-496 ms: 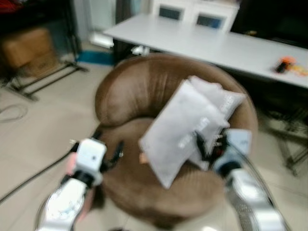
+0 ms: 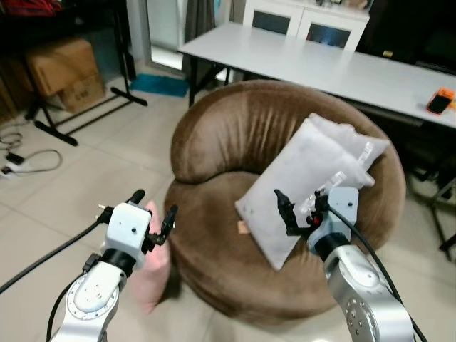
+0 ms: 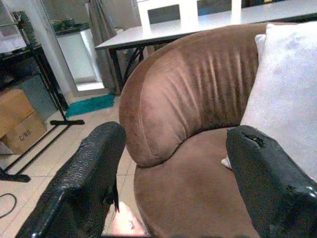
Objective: Move the pillow to the sofa from floor
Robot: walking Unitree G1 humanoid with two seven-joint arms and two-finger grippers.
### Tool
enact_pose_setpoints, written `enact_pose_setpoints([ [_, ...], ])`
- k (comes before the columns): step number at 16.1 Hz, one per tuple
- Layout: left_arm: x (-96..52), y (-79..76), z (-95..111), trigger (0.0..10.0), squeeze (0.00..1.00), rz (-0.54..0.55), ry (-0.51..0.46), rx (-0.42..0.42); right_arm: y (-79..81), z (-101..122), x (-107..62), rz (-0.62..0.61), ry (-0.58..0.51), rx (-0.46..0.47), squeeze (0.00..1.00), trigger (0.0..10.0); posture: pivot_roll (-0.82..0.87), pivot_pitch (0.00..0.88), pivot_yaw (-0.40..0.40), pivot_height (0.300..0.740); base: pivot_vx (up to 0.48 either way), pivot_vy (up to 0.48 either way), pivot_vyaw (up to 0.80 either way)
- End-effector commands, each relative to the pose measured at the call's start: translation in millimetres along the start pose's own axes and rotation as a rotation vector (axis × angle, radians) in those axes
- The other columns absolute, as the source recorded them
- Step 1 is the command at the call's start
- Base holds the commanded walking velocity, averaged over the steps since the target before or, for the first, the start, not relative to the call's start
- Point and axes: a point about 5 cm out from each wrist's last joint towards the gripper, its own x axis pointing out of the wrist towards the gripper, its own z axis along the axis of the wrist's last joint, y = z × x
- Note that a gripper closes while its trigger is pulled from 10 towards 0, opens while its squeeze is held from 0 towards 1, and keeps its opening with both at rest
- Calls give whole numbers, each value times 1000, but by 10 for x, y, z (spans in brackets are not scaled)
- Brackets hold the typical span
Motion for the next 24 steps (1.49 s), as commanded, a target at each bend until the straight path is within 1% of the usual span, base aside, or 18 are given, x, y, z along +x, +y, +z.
enact_pose_setpoints([
  [1, 10, -61, 17, 10000, 0, -13, -4, -4, -67, 0, -4, -27, 10, -8, 0, 10000, 19, 0, -79, 740, 0, 352, 0],
  [5, -4, -50, 12, 10000, 0, -7, 0, -1, -45, -6, 10, -16, 15, -2, 0, 10000, 27, 0, -85, 740, 0, 357, 0],
  [8, -16, -45, 8, 10000, 0, -4, 2, 0, -29, -8, 7, -3, 15, 27, 0, 10000, 27, 0, -84, 740, 0, 359, 0],
  [9, -6, -50, 55, 10000, 0, -6, -46, -10, -5, -9, 7, 31, 21, 17, 0, 10000, 28, 0, -84, 740, 0, 0, 0],
  [10, -3, -53, 64, 10000, 0, -7, -50, -14, 5, -10, 6, 41, 23, 12, 0, 10000, 28, 0, -84, 740, 0, 0, 0],
  [12, 7, -43, 41, 10000, 0, -14, -16, -1, 62, -18, 5, 76, 30, 15, 0, 10000, 31, 0, -84, 740, 0, 0, 638],
  [14, -10, -30, 45, 10000, 0, -18, -19, -17, 94, -29, 0, 98, 38, 19, 0, 10000, 33, 0, -85, 740, 150, 0, 800],
  [18, -23, -19, 40, 10000, 0, -14, -16, -17, 116, -39, -3, 127, 48, 22, 0, 10000, 38, 0, -88, 740, 304, 0, 800],
  [20, -27, -13, 39, 10000, 0, -12, -15, -18, 121, -42, 0, 127, 51, 21, 0, 10000, 41, 0, -90, 740, 300, 0, 800],
  [22, -30, -11, 38, 10000, 0, -10, -14, -18, 98, -40, 15, 98, 48, 1, 0, 10000, 41, 0, -89, 740, 300, 0, 800],
  [24, -29, -8, 39, 10000, 0, -9, -14, -18, 65, -40, 26, 68, 48, -4, 0, 10000, 41, 0, -89, 740, 302, 0, 0],
])
